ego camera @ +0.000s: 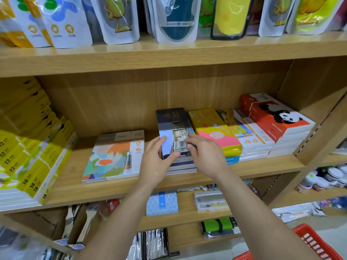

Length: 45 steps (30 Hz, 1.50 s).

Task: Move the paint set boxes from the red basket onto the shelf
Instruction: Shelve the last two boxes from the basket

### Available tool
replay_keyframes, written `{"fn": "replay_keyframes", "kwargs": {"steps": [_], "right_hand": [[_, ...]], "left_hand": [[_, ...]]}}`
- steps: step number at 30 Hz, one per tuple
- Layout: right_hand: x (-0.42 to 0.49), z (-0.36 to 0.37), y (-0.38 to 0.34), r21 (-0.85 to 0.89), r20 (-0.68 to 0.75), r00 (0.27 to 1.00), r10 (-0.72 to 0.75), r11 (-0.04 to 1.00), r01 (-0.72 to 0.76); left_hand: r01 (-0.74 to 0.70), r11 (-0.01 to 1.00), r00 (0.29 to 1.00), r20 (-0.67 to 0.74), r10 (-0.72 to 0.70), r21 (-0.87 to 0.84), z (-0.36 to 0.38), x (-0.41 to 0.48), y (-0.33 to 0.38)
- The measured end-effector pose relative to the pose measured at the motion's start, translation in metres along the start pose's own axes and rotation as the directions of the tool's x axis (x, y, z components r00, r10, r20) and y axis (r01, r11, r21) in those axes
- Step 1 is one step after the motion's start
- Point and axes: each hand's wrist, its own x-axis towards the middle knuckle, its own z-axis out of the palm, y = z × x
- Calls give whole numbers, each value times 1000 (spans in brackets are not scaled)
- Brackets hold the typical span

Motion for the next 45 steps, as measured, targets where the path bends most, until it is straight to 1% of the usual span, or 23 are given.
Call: {"fn": "replay_keyframes", "kwargs": {"steps": [3, 5, 7, 9, 11, 13, 16, 19, 20, 22, 24, 26, 27, 28, 29, 31, 33, 35, 36, 38, 40, 42, 45], "right_hand": [[1, 0, -1, 55, -9, 1000, 26, 998, -25], [-4, 0, -2, 135, -65, 997, 38, 990, -29], [-12, 1, 0, 255, -153, 986, 72, 966, -31], [-20, 1, 4, 420, -196, 971, 139, 907, -45], [-26, 1, 8, 540, -180, 965, 193, 839, -67], [-30, 1, 8, 593, -141, 962, 234, 798, -108], [-31, 1, 8, 523, -134, 950, 283, 834, -175], [-30, 0, 6, 350, -168, 933, 319, 904, -246], [-29, 0, 6, 298, -143, 930, 340, 910, -287], [-30, 2, 4, 293, -24, 925, 379, 888, -355], [-32, 3, -2, 409, 78, 912, 403, 821, -398], [-32, 2, -8, 633, 153, 888, 434, 647, -425], [-33, 0, -10, 718, 168, 881, 442, 557, -417], [-33, -4, -8, 760, 145, 884, 444, 521, -387], [-32, -8, -4, 774, 98, 892, 442, 529, -347], [-33, -21, 12, 771, -17, 895, 446, 576, -272], [-37, -38, 38, 753, -103, 878, 468, 613, -238], [-42, -57, 70, 736, -140, 853, 503, 629, -250], [-44, -66, 87, 729, -147, 838, 525, 630, -267], [-44, -80, 119, 710, -150, 803, 577, 628, -319], [-41, -89, 146, 683, -152, 767, 624, 627, -374], [-36, -91, 165, 667, -160, 715, 681, 608, -430], [-34, -88, 173, 697, -154, 646, 747, 545, -465]], "left_hand": [[34, 996, 999, -13, -36, -77, -4, 1, 3], [8, 993, 998, -55, -14, -114, -5, -5, 9], [-42, 986, 992, -127, 22, -159, -7, -11, 17], [-46, 971, 987, -160, 9, -233, -8, -14, 22], [82, 930, 991, -68, -113, -360, -9, -16, 28], [164, 906, 985, 13, -173, -389, -8, -16, 31], [139, 925, 990, 24, -140, -354, -9, -20, 29], [186, 899, 980, 16, -196, -395, -13, -28, 33], [190, 893, 979, 16, -201, -408, -14, -31, 34], [181, 874, 981, 18, -194, -451, -16, -36, 37], [179, 851, 981, 19, -195, -494, -19, -42, 38], [182, 837, 978, 10, -206, -516, -19, -49, 38], [169, 838, 981, 6, -194, -519, -18, -52, 38], [136, 841, 987, -1, -161, -523, -17, -55, 40], [97, 848, 993, -7, -118, -522, -15, -56, 43], [52, 877, 999, 13, -52, -478, -9, -49, 51], [25, 921, 995, 95, 13, -388, 4, -35, 60], [-52, 978, 979, 183, 90, -200, 24, -21, 68], [-134, 988, 967, 207, 147, -75, 36, -16, 73], [-320, 929, 927, 261, 268, 183, 61, -5, 79], [-425, 831, 895, 307, 325, 360, 81, 8, 82], [-452, 775, 884, 337, 324, 442, 95, 19, 80], [-455, 743, 885, 341, 317, 491, 105, 26, 74]]}}
